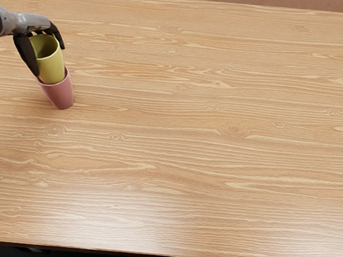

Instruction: Pick up cup and place in cup with left hand

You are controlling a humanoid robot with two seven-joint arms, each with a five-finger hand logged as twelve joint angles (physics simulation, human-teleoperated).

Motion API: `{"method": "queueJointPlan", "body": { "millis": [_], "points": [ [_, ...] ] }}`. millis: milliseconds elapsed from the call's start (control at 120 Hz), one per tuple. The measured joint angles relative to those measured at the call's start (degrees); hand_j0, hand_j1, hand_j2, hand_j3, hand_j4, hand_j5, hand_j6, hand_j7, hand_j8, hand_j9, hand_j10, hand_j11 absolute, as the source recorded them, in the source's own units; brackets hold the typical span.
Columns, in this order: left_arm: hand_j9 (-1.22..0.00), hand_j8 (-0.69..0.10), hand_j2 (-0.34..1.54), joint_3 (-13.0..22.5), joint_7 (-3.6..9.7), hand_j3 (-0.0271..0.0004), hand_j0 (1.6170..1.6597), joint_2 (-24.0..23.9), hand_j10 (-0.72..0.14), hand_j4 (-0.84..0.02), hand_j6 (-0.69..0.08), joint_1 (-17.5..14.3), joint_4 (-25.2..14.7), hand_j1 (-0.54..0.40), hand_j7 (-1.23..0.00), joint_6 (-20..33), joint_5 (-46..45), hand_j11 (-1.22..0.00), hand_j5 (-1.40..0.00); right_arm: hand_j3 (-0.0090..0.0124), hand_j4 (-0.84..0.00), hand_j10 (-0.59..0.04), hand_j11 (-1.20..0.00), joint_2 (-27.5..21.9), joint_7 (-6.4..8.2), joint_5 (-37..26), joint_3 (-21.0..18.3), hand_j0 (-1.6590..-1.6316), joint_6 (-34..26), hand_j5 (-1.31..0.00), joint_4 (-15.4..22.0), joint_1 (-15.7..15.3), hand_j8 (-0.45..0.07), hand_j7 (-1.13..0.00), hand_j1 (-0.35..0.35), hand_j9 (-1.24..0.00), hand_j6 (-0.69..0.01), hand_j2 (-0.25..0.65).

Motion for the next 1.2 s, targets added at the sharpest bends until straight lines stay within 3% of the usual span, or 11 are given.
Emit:
{"method": "queueJointPlan", "body": {
  "millis": [192,442,692,850,1200],
  "points": [
    [-0.54,-0.317,0.09,-0.1,0.0,0.0,1.6565,-0.8,-0.487,-0.396,-0.322,0.7,1.0,-0.084,-0.54,0.0,-0.5,-0.53,-0.54,0.0,0.0,0.0,0.0,0.0,0.0,0.0,0.0,-1.6581,0.0,0.0,0.0,0.0,0.0,0.0,-0.349,0.0,-0.001,0.0],
    [-0.28,-0.19,0.05,-0.2,-0.01,0.0,1.6576,-1.2,-0.237,-0.211,-0.19,0.7,1.6,0.112,-0.28,0.0,-3.9,-0.28,-0.28,0.0,0.0,0.0,0.0,0.0,0.0,0.0,0.0,-1.6581,0.0,0.0,0.0,0.0,0.0,0.0,-0.349,0.0,-0.001,0.0],
    [-0.12,-0.092,0.02,-1.5,-0.01,0.0,1.6579,-0.7,-0.104,-0.097,-0.092,0.3,1.5,0.241,-0.12,-0.3,-7.3,-0.12,-0.12,0.0,0.0,0.0,0.0,0.0,0.0,0.0,0.0,-1.6581,0.0,0.0,0.0,0.0,0.0,0.0,-0.349,0.0,-0.001,0.0],
    [-0.08,-0.058,0.01,-5.0,-0.01,0.0,1.658,0.4,-0.064,-0.061,-0.059,-0.3,1.2,0.283,-0.08,-3.4,-12.3,-0.08,-0.08,0.0,0.0,0.0,0.0,0.0,0.0,0.0,0.0,-1.6581,0.0,0.0,0.0,0.0,0.0,0.0,-0.349,0.0,-0.001,0.0],
    [-0.04,-0.033,0.01,-16.7,-0.01,0.0,1.658,-0.5,-0.033,-0.033,-0.033,-0.4,0.6,0.315,-0.04,-20.3,-26.2,-0.04,-0.04,0.0,0.0,0.0,0.0,0.0,0.0,0.0,0.0,-1.6581,0.0,0.0,0.0,0.0,0.0,0.0,-0.349,0.0,-0.001,0.0]
  ]
}}
